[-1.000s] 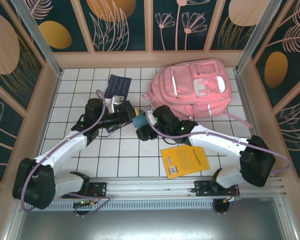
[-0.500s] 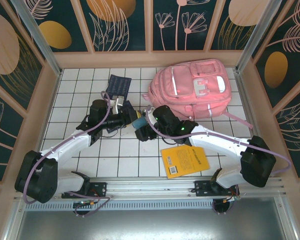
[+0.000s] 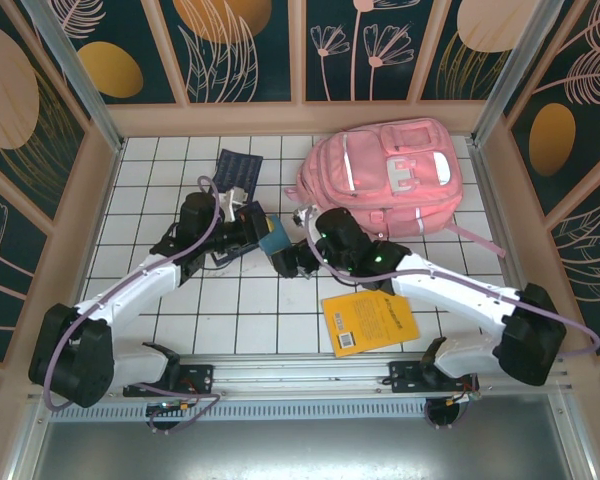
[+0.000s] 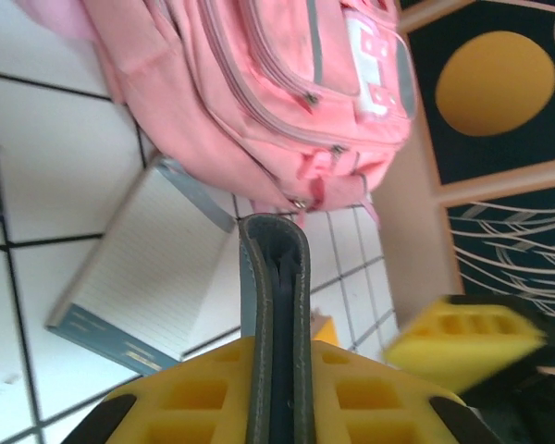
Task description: Pack the student bag
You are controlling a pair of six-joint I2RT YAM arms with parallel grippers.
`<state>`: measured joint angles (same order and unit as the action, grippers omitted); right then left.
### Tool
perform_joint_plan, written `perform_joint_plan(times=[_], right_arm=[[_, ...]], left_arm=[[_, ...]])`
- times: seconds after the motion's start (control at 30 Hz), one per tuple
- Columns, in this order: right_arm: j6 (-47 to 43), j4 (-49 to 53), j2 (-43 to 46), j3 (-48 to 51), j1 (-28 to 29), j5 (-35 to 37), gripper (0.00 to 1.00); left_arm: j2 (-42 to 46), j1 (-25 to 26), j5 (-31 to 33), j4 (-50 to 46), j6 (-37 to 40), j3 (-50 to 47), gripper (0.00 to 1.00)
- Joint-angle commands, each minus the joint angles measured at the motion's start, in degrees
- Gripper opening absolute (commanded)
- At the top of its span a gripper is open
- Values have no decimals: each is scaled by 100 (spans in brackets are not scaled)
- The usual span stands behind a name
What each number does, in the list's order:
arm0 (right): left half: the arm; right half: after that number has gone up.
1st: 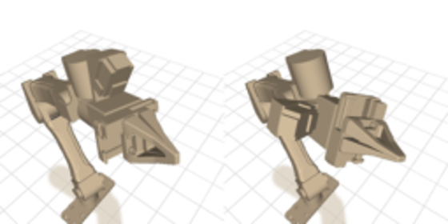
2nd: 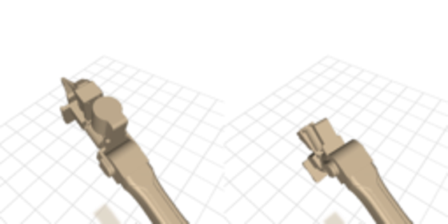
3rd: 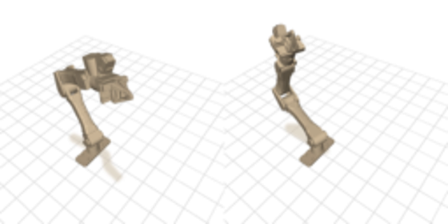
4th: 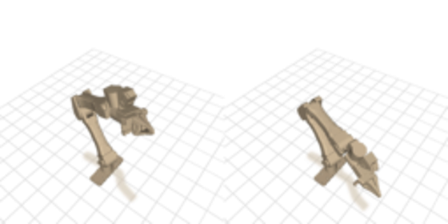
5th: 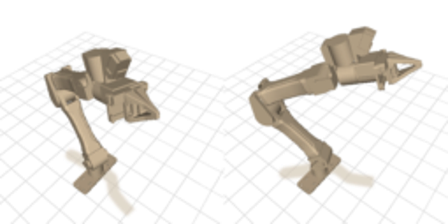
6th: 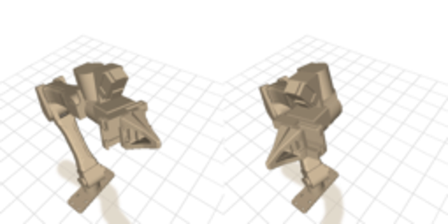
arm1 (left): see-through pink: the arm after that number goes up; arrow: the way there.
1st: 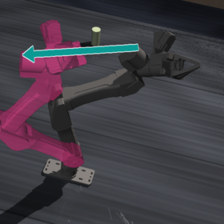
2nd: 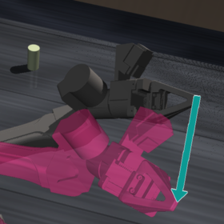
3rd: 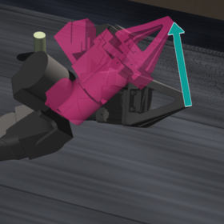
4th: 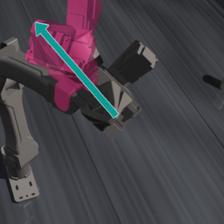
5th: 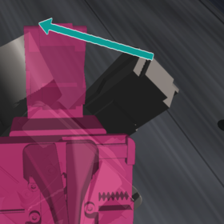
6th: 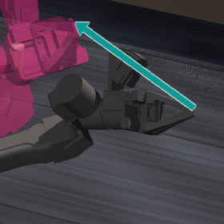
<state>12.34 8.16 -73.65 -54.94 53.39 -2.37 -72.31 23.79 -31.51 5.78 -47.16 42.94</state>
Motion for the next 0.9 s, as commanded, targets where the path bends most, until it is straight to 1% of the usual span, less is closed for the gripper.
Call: perform_joint_plan(times=[0.0,0.17,0.23,0.27,0.3,0.37,0.4,0.43,0.5,0.53,0.57,0.6,0.67,0.73,0.87], right_arm=[[-62,335,184,-408,-433,307,99],[-70,564,-96,-976,-1399,86,95],[-48,615,-328,-1250,-1752,189,93],[-28,640,-499,-1405,-1985,127,92],[60,651,-699,-1558,-2169,-11,91],[365,735,-1138,-1927,-2711,-418,87],[499,757,-1381,-2117,-2924,-765,84],[566,740,-1576,-2266,-3069,-996,82],[822,802,-2037,-2661,-3357,-1149,79],[888,875,-2258,-2848,-3503,-1387,78],[892,835,-2478,-3025,-3635,-1739,77],[913,867,-2723,-3213,-3721,-1834,79],[905,1292,-3250,-3819,-3816,-1766,80],[688,1414,-3568,-4072,-3844,-1868,76],[685,1436,-3917,-4278,-3877,-1656,65]], left_arm=[[270,-28,780,-782,676,360,20],[241,-111,781,-852,752,419,23],[186,-120,731,-792,763,434,24],[151,-120,713,-781,769,445,25],[111,-129,644,-745,761,479,25],[47,-128,432,-668,775,561,26],[18,-124,390,-666,803,619,26],[-1,-123,383,-706,854,664,27],[-6,-129,417,-776,961,716,27],[6,-127,421,-768,980,687,27],[15,-123,408,-751,964,648,28],[33,-122,369,-726,934,609,29],[46,-127,246,-670,882,539,29],[67,-124,211,-666,874,510,30],[116,-127,165,-628,858,483,31]])
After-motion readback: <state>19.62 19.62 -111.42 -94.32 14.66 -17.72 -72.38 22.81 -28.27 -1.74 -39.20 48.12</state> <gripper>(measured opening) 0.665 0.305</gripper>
